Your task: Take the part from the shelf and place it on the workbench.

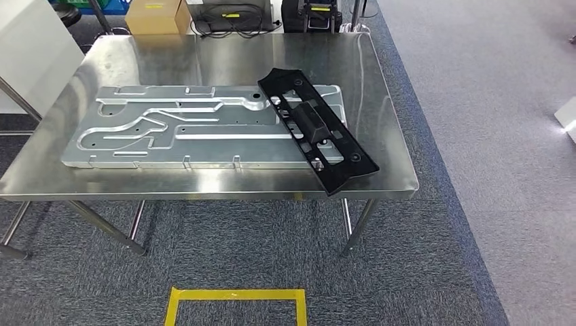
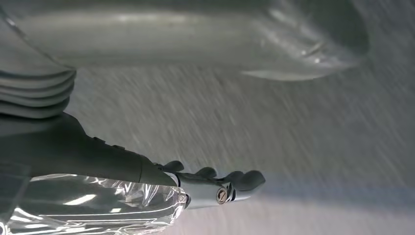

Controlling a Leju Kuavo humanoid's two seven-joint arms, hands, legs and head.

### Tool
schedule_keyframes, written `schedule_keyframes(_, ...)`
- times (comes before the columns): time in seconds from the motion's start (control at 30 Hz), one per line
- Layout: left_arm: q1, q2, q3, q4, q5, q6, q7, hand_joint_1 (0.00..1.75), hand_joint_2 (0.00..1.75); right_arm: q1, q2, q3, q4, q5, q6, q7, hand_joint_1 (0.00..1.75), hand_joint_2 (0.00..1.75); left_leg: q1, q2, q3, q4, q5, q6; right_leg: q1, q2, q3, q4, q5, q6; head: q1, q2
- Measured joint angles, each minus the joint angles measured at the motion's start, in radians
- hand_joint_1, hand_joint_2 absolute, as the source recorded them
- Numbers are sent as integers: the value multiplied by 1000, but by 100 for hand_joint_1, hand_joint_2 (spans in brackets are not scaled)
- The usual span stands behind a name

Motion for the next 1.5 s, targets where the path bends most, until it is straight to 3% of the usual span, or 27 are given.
schedule_keyframes(0.07, -2, 1, 1, -1, 0, 0, 1, 0, 0, -3, 9, 1, 28, 13, 23, 13, 0, 0, -6, 0, 26, -61, -10, 6, -2, -2, -8, -1, 21, 9, 0, 0)
schedule_keyframes(0.13, 2, 0, 1, -1, 0, 0, 5, 0, 0, -5, 14, 1, 50, 20, 43, 22, 0, 0, -3, 4, 10, -68, 13, 13, -5, 0, -18, 6, 14, 21, 0, 0)
schedule_keyframes(0.2, 3, -1, 4, -1, 0, 2, 8, 0, 0, -7, 16, 4, 65, 34, 71, 25, 0, 0, 2, 8, -15, -73, 41, 22, -10, 5, -37, 68, -69, 33, 0, 0)
schedule_keyframes(0.27, 3, -1, 12, -1, 0, 6, 9, 0, 0, -13, 18, 10, 76, 56, 106, 25, 0, 0, 3, 9, -50, -68, 66, 25, -18, 6, -61, 188, -169, 46, 0, 0)
schedule_keyframes(0.3, 3, -1, 18, -1, 0, 7, 8, 0, 0, -17, 19, 15, 82, 66, 123, 24, 0, 0, 3, 11, -69, -63, 78, 23, -23, 5, -65, 242, -185, 51, 0, 0)
schedule_keyframes(0.37, 3, -1, 28, -1, 0, 8, 8, 0, 0, -26, 23, 25, 92, 83, 151, 23, 0, 0, 6, 13, -111, -46, 99, 16, -31, 5, -37, 275, -147, 60, 0, 0)
schedule_keyframes(0.4, 3, -1, 31, -1, 0, 8, 8, 0, 0, -30, 24, 29, 96, 89, 161, 23, 0, 0, 8, 13, -133, -34, 107, 11, -35, 5, 2, 240, -116, 63, 0, 0)
schedule_keyframes(0.43, 3, -1, 33, -1, 0, 8, 8, 0, 0, -34, 26, 33, 100, 93, 169, 24, 0, 0, 9, 13, -154, -20, 113, 6, -39, 5, 54, 178, -106, 67, 0, 0)
schedule_keyframes(0.5, 2, -1, 38, -2, 0, 8, 7, 0, 0, -41, 28, 40, 105, 97, 183, 31, 0, 0, 10, 13, -184, 4, 125, -7, -37, 6, 147, 43, -129, 63, 0, 0)
schedule_keyframes(0.53, 2, 0, 40, -2, 0, 8, 6, 0, 0, -44, 29, 42, 108, 97, 192, 36, 0, 0, 9, 13, -192, 10, 132, -13, -33, 7, 167, 4, -147, 56, 0, 0)
schedule_keyframes(0.6, 3, 0, 42, -2, 0, 7, 7, 0, 0, -45, 32, 44, 115, 93, 221, 49, 0, 0, 12, 13, -200, 11, 147, -27, -29, 6, 163, -15, -146, 35, 0, 0)
schedule_keyframes(0.67, 5, 1, 42, -2, 0, 6, 10, 0, 0, -46, 34, 44, 120, 84, 256, 65, 0, 0, 17, 9, -214, 34, 113, -39, -29, 2, 144, -16, -124, 16, 0, 0)
schedule_keyframes(0.77, 5, 0, 42, -2, -1, 4, 16, 0, 0, -48, 37, 44, 123, 76, 290, 81, 0, 0, 21, 3, -254, 191, -42, -52, -26, -2, 97, -16, -85, 2, 0, 0)
schedule_keyframes(0.8, 4, 1, 42, -2, -1, 4, 17, 0, 0, -48, 38, 44, 124, 74, 297, 84, 0, 0, 21, 3, -259, 250, -70, -54, -24, -2, 79, -14, -72, 1, 0, 0)
schedule_keyframes(0.83, 4, 1, 42, -2, -1, 3, 19, 0, 0, -48, 39, 44, 126, 73, 303, 87, 0, 0, 21, 3, -254, 286, -70, -54, -22, -2, 61, -12, -62, 1, 0, 0)
schedule_keyframes(0.9, 3, 2, 42, -2, -1, 4, 23, 0, 0, -47, 40, 44, 128, 70, 316, 93, 0, 0, 21, 3, -202, 270, -12, -48, -19, -1, 27, -8, -41, 4, 0, 0)
schedule_keyframes(0.97, 2, 3, 42, -2, -1, 6, 32, 0, 0, -47, 43, 44, 128, 69, 326, 98, 0, 0, 18, 2, -90, 136, 24, -36, -15, 0, 4, -5, -22, 10, 0, 0)
schedule_keyframes(1.03, -1, 5, 42, -2, -1, 9, 44, 0, 0, -47, 46, 44, 128, 69, 335, 100, 0, 0, 14, 2, 10, -11, -7, -24, -11, -1, -6, -2, -5, 18, 0, 0)
schedule_keyframes(1.07, -2, 6, 42, -2, -1, 10, 51, 0, 0, -47, 47, 44, 128, 68, 339, 100, 0, 0, 11, 2, 31, -51, -20, -19, -10, -2, -9, -2, 4, 24, 0, 0)
schedule_keyframes(1.13, -1, 6, 42, -2, -1, 11, 63, 0, 0, -47, 47, 42, 128, 65, 346, 99, 0, 0, 13, 4, 27, -67, -16, -7, -11, -2, -15, 1, 12, 35, 0, 0)
schedule_keyframes(1.17, 0, 6, 41, -2, -1, 11, 69, 0, 0, -47, 47, 41, 129, 63, 350, 97, 0, 0, 14, 5, 23, -69, -8, 1, -13, 0, -23, 16, -1, 41, 0, 0)
schedule_keyframes(1.23, 1, 6, 41, -2, 0, 11, 81, 0, 0, -46, 48, 39, 129, 59, 359, 94, 0, 0, 15, 8, 11, -71, 6, 13, -16, 3, -60, 108, -66, 51, 1, 0)
schedule_keyframes(1.3, 3, 6, 40, -2, 0, 11, 90, 0, 0, -46, 49, 37, 130, 53, 370, 89, 0, 0, 11, 9, -5, -65, 15, 17, -18, 3, -110, 247, -138, 58, 0, 0)
schedule_keyframes(1.33, 4, 6, 39, -2, 0, 11, 93, 0, 0, -46, 49, 35, 130, 50, 375, 86, 0, 0, 9, 9, -13, -61, 17, 17, -18, 3, -121, 288, -152, 59, 0, 0)
schedule_keyframes(1.37, 4, 6, 39, -2, 0, 11, 94, 0, 0, -46, 49, 32, 130, 47, 379, 84, 0, 0, 9, 9, -20, -56, 18, 17, -19, 3, -112, 291, -147, 59, 0, 0)
schedule_keyframes(1.4, 4, 7, 38, -2, 0, 11, 95, 0, 0, -46, 49, 30, 130, 45, 383, 82, 0, 0, 8, 9, -24, -50, 18, 16, -18, 3, -81, 249, -124, 57, 0, 0)
schedule_keyframes(1.5, 2, 6, 33, -2, 0, 12, 95, 0, 0, -49, 48, 21, 130, 38, 398, 76, 0, 0, 4, 5, -33, -36, 14, 8, -13, 11, 40, 52, -58, 38, 0, 0)
